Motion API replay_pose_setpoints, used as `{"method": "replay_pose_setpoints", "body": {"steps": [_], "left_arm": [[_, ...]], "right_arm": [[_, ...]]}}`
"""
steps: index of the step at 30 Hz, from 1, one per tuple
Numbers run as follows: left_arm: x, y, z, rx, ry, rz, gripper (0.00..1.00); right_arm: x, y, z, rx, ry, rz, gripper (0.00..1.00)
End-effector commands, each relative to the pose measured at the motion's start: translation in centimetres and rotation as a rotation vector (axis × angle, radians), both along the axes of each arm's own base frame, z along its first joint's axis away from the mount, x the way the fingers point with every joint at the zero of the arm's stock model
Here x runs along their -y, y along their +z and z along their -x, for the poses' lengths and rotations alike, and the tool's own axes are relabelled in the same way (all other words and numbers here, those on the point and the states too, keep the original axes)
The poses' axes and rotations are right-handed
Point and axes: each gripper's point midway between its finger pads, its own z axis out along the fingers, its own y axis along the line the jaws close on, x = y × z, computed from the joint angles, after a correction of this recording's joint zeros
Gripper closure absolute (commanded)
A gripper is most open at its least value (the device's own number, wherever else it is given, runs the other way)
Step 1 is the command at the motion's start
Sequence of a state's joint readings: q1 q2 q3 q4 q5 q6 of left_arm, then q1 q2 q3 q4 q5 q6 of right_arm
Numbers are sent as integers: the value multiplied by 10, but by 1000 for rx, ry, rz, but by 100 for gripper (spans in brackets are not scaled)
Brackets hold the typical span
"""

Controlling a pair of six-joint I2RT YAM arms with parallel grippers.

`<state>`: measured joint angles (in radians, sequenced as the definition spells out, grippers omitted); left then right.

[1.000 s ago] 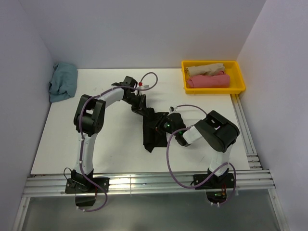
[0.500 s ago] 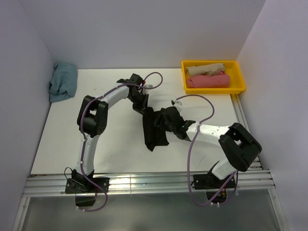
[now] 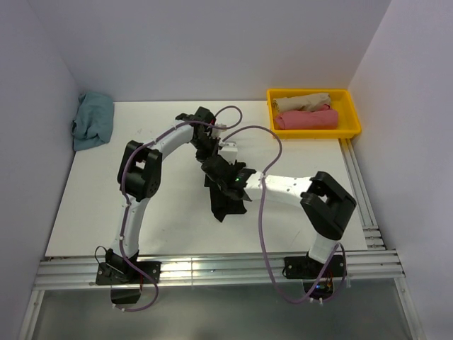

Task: Roll the t-shirts
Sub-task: Roll the tshirt

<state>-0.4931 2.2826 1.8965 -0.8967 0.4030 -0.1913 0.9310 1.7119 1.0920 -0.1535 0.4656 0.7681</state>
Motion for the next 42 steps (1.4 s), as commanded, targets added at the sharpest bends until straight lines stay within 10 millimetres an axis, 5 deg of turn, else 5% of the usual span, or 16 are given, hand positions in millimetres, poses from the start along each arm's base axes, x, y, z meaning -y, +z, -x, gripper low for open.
{"method": "replay_pose_setpoints", "body": {"steps": [1,13,17,19,24,32,42], "left_arm": [[-3,-5,-6,30,-17,-40,100],[-3,-7,-2,12,-32,-31,98],[2,0,-5,24,-39,-3,75],[5,8,-9,41,-40,22,55],[9,33,-24,73,-34,102,32],[-4,73,-40,120,-14,288,20],[-4,48,-17,56,-75,412,17]], "right_arm": [[6,-10,-5,7,-32,125,39],[-6,-45,7,-49,-31,256,46],[-1,-54,14,-77,-44,247,61],[2,-60,18,-94,-41,233,63],[0,-58,17,-108,-39,101,66],[16,-59,26,-181,-4,-271,68],[43,-79,20,-259,-39,-570,69]]}}
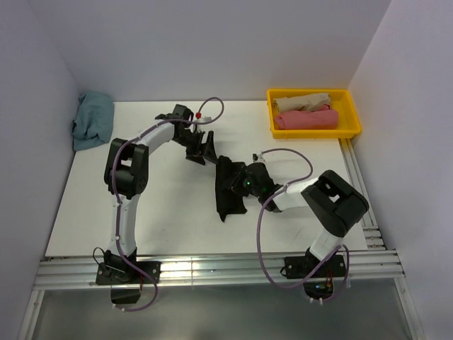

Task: Roll the t-shirts
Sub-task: Roll the tshirt

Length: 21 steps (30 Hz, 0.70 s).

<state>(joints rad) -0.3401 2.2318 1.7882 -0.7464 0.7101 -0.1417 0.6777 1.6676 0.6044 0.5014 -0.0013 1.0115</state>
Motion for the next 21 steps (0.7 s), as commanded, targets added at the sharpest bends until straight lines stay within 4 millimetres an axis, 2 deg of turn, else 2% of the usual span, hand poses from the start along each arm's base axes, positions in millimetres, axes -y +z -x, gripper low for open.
{"method": "replay_pose_setpoints", "body": {"steps": [1,2,3,9,13,17,21], "left_arm": [[17,17,12,52,-81,120,17],[19,14,11,57,-84,130,17],[19,7,14,39,-81,130,16],[28,-2,18,31,-97,165,16],[34,-12,18,23,-92,126,18],[32,-27,10,25,-45,-7,31],[35,-24,5,61,-26,-84,42]], "right_arm": [[9,-31,19,-123,29,-74,69],[11,-40,22,-146,27,-80,69],[12,-38,17,-135,23,-109,69],[18,-53,21,-184,22,-174,71],[20,-58,23,-205,25,-202,71],[22,-59,23,-210,25,-201,71],[23,-59,22,-205,35,-182,71]]}}
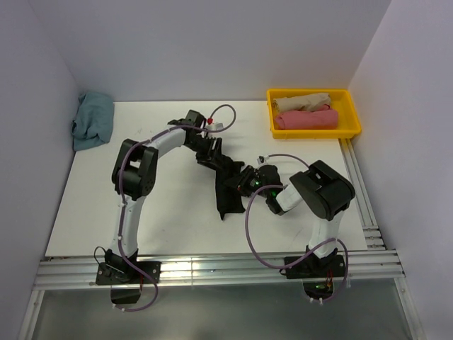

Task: Roll the t-shirts
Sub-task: Roll the tshirt

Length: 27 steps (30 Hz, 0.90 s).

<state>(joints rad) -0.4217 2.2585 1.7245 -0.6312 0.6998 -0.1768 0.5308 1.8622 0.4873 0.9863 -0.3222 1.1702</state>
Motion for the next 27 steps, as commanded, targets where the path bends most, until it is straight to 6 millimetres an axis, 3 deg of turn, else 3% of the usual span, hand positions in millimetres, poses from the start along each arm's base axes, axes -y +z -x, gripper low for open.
{"method": "replay_pose_setpoints", "body": {"steps": [1,5,6,10,11,12,14,16,17,21,24,26,27], "left_arm": [[0,1,-11,54,30,-105,45],[-1,2,-9,56,35,-165,68],[-2,2,-12,73,42,-194,78],[-5,1,-7,79,37,-264,89],[-7,1,-7,78,38,-279,92],[-6,1,-5,78,32,-286,94],[-7,0,-5,81,30,-304,97],[-6,-1,-3,78,24,-313,98],[-6,-1,-5,84,27,-321,98],[-3,-1,-6,88,20,-332,98],[-1,0,-7,88,17,-334,98],[0,-1,-5,83,10,-338,98],[1,-1,-5,84,10,-337,98]], "right_arm": [[21,-55,26,-160,5,150,71],[32,-61,26,-179,-6,244,69],[34,-58,23,-159,-4,279,65],[58,-43,8,-89,-85,466,55],[64,-43,14,-108,-83,524,53],[63,-24,3,-50,-99,546,50],[69,-17,6,-35,-119,639,49],[59,8,0,29,-119,665,49],[66,9,1,27,-139,725,48],[52,48,-8,126,-157,816,48],[34,61,-8,174,-128,866,48],[26,54,-5,171,-100,919,48],[20,60,-10,189,-109,935,48]]}}
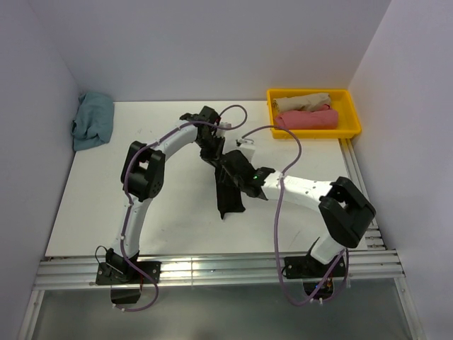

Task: Roll the t-shirts
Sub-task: Roll the tshirt

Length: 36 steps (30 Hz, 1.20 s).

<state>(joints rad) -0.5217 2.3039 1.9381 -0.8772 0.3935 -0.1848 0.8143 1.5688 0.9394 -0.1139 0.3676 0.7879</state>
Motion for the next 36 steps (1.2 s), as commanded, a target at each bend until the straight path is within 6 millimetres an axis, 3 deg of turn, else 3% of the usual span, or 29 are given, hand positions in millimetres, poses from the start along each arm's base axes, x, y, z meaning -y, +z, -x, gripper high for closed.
{"method": "replay_pose_setpoints", "body": {"steps": [1,2,4,6,16,18,22,23,26,29,30,31,32,33,36], "left_arm": [[-3,-4,-5,26,-10,-48,97],[-3,-5,-5,27,-12,-50,97],[-3,-6,-4,21,-14,-53,97],[-4,-8,-5,21,-14,-56,97],[-2,-6,-3,16,-22,-49,91],[-1,-5,-3,14,-27,-44,85],[4,5,-7,31,-38,-12,61],[4,8,-8,35,-44,-2,49],[9,26,-11,54,-61,65,31],[13,45,-14,76,-74,138,22],[16,51,-13,72,-84,171,20],[15,56,-12,77,-86,187,19],[13,58,-13,74,-81,204,18],[14,61,-16,85,-81,231,17],[13,67,-13,66,-82,294,16]], "right_arm": [[8,1,-6,33,-24,183,48],[6,-9,-3,12,-17,222,48],[-5,-4,-4,33,-8,244,48],[-13,-12,-2,24,5,286,48],[-28,-45,7,-17,27,439,47],[-26,-50,10,-31,22,445,48],[-27,-54,15,-41,16,401,52],[-23,-54,17,-46,9,384,54],[-25,-55,20,-60,19,298,64],[-25,-57,21,-90,31,187,67],[-22,-56,17,-91,20,148,67],[-31,-52,17,-94,46,70,67],[-23,-62,23,-121,44,49,67],[-17,-54,17,-111,30,-6,67],[-16,-56,22,-142,52,-155,68]]}}
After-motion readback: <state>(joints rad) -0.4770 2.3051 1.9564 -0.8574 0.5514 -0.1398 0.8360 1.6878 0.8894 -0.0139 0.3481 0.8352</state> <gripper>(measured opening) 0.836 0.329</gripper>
